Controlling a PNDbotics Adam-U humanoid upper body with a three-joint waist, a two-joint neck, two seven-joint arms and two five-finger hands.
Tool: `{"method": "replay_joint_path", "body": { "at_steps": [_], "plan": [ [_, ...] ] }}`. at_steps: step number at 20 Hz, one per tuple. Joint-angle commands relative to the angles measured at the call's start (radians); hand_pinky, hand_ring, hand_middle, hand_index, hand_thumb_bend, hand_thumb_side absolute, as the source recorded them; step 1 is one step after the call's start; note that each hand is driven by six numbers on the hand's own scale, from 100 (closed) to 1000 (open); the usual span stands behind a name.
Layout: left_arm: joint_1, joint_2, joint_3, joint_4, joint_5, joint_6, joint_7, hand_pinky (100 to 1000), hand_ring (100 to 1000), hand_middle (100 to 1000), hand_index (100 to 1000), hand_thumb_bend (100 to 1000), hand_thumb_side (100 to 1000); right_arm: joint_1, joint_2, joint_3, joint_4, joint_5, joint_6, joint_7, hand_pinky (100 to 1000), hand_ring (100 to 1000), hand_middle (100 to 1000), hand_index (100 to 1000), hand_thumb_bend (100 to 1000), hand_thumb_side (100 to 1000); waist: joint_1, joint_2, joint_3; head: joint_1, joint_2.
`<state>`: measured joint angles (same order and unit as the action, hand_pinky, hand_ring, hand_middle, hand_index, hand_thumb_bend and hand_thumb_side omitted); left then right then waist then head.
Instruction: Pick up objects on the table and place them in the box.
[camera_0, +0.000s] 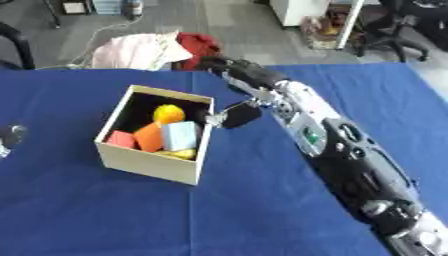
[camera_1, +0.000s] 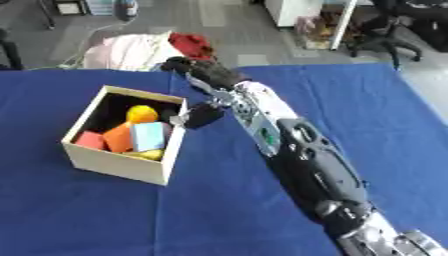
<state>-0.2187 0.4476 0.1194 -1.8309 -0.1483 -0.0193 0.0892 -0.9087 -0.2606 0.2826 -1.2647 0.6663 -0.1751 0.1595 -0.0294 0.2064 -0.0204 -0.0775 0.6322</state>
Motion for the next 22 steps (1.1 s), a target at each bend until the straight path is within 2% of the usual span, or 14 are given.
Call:
{"method": "replay_joint_path", "body": {
  "at_steps": [1, 4, 8, 12, 16, 22],
  "plan": [
    [-0.003, 0.011, 0.018, -0.008, 0.003, 0.000, 0.013, 783, 752, 603, 698, 690, 420, 0.045, -0.080, -0.041, -0.167, -0.215, 0.069, -0.062, 862, 894, 923, 1000, 240, 538, -0.008, -0.027, -0.006, 0.024, 0.000],
    [0.002, 0.010, 0.022, -0.008, 0.003, 0.000, 0.020, 781, 750, 601, 697, 686, 418, 0.151, -0.135, -0.080, -0.310, -0.372, 0.114, -0.136, 854, 867, 877, 971, 223, 524, -0.009, -0.027, -0.016, 0.048, 0.004],
    [0.007, 0.005, 0.029, -0.009, 0.006, -0.002, 0.041, 778, 744, 594, 694, 683, 411, 0.297, -0.156, -0.139, -0.440, -0.477, 0.148, -0.241, 838, 834, 829, 936, 185, 530, -0.008, -0.028, -0.033, 0.069, 0.010],
    [0.013, -0.005, 0.033, -0.007, 0.008, -0.008, 0.060, 775, 742, 592, 691, 684, 409, 0.406, -0.145, -0.176, -0.494, -0.506, 0.156, -0.304, 835, 825, 816, 909, 155, 562, -0.004, -0.029, -0.043, 0.079, 0.013],
    [0.030, -0.024, 0.039, -0.004, 0.014, -0.018, 0.080, 775, 743, 592, 690, 680, 406, 0.504, -0.096, -0.205, -0.521, -0.518, 0.145, -0.346, 836, 824, 814, 910, 120, 578, 0.003, -0.030, -0.047, 0.088, 0.015],
    [0.045, -0.078, 0.053, -0.005, 0.037, -0.050, 0.113, 777, 743, 592, 690, 673, 406, 0.597, -0.028, -0.228, -0.544, -0.539, 0.126, -0.377, 834, 808, 802, 904, 100, 572, 0.017, -0.026, -0.057, 0.102, 0.032]
  ]
}}
